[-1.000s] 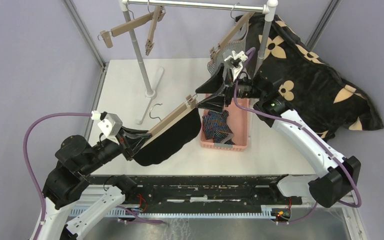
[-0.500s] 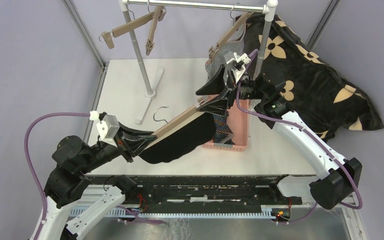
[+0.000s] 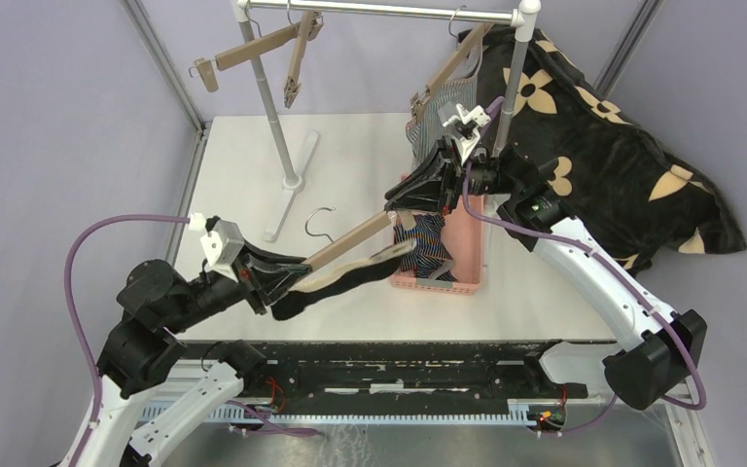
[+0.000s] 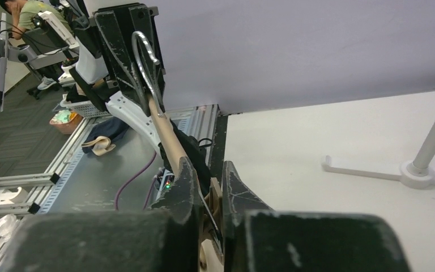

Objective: Remove the underwear clipped to the hanger

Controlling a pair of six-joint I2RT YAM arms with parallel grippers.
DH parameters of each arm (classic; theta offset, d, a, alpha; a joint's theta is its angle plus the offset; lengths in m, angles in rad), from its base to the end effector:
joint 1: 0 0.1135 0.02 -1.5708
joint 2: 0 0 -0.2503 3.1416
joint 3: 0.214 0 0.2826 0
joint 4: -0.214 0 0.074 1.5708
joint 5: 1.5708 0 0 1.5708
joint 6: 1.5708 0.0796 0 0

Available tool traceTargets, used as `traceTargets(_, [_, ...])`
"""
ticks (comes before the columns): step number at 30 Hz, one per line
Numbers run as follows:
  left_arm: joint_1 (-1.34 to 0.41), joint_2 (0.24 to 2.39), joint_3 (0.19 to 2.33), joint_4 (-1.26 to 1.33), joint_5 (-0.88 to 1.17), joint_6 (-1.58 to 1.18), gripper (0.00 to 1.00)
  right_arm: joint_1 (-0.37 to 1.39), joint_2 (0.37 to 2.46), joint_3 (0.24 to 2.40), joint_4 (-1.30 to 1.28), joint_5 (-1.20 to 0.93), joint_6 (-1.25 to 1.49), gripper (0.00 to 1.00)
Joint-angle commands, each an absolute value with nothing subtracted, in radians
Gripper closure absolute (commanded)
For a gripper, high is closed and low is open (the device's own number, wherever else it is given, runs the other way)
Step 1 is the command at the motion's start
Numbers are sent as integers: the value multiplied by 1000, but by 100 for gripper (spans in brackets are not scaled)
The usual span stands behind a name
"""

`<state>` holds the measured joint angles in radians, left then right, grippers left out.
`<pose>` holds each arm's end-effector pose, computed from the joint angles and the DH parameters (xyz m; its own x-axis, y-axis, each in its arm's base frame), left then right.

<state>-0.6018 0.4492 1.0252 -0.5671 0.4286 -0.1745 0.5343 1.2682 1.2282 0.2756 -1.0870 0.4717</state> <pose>0.0965 -0.1064 0.4242 -0.1416 -0.0943 -0.9854 0.8457 0.5058 -0.1700 0.2496 0.2296 0.4273 -0.2653 0.0886 -0.9601 -0.9622 -0.0879 0.2578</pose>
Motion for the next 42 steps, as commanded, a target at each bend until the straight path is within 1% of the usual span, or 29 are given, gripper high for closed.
traceTargets(1, [-603, 434, 1043, -444, 410, -213, 97, 539, 1242, 1234, 286, -1083, 432, 99])
traceTargets(4, [-603, 431, 1044, -431, 402, -216, 97, 540, 1237, 1232, 286, -1068, 431, 99])
traceTargets(5, [-603, 430, 1043, -428, 402, -217, 97, 539, 1235, 1235, 280, -1061, 429, 88])
traceTargets(6, [-604, 431, 1042, -423, 402, -218, 97, 540, 1234, 1240, 269, -1052, 420, 58])
traceTargets(7, [-603, 432, 1043, -420, 400, -219, 97, 540, 1228, 1243, 250, -1037, 406, 42])
traceTargets(9, [-603, 433, 1040, -413, 392, -218, 97, 539, 1210, 1240, 219, -998, 377, 27])
traceTargets(10, [-602, 432, 1037, -405, 386, -216, 97, 539, 1199, 1229, 213, -981, 366, 23])
traceTargets(11, [-603, 430, 1032, -394, 382, -216, 97, 540, 1187, 1217, 209, -960, 358, 16])
traceTargets(12, [-603, 428, 1026, -380, 378, -220, 97, 540, 1174, 1204, 206, -932, 353, 4])
traceTargets(13, [-603, 425, 1019, -361, 378, -224, 97, 540, 1162, 1187, 210, -903, 355, 1])
traceTargets(15, [-603, 427, 1005, -320, 387, -237, 97, 539, 1139, 1152, 237, -862, 366, 0])
traceTargets(17, [-603, 437, 993, -281, 392, -251, 97, 540, 1123, 1109, 318, -826, 407, 0])
traceTargets(22, [-602, 473, 922, -118, 399, -319, 97, 550, 1092, 980, 673, -814, 600, 0])
traceTargets(24, [-603, 486, 874, -23, 420, -360, 97, 570, 1069, 945, 735, -776, 621, 0])
traceTargets(29, [-603, 502, 812, 134, 432, -425, 97, 634, 1052, 925, 769, -700, 579, 0])
traceTargets(34, [-604, 467, 758, 211, 397, -450, 97, 696, 1120, 968, 814, -685, 583, 5])
traceTargets(38, [-603, 446, 728, 263, 384, -482, 97, 733, 1172, 1000, 820, -673, 575, 11])
traceTargets(42, [-603, 429, 678, 360, 382, -533, 97, 753, 1198, 1024, 819, -658, 566, 14])
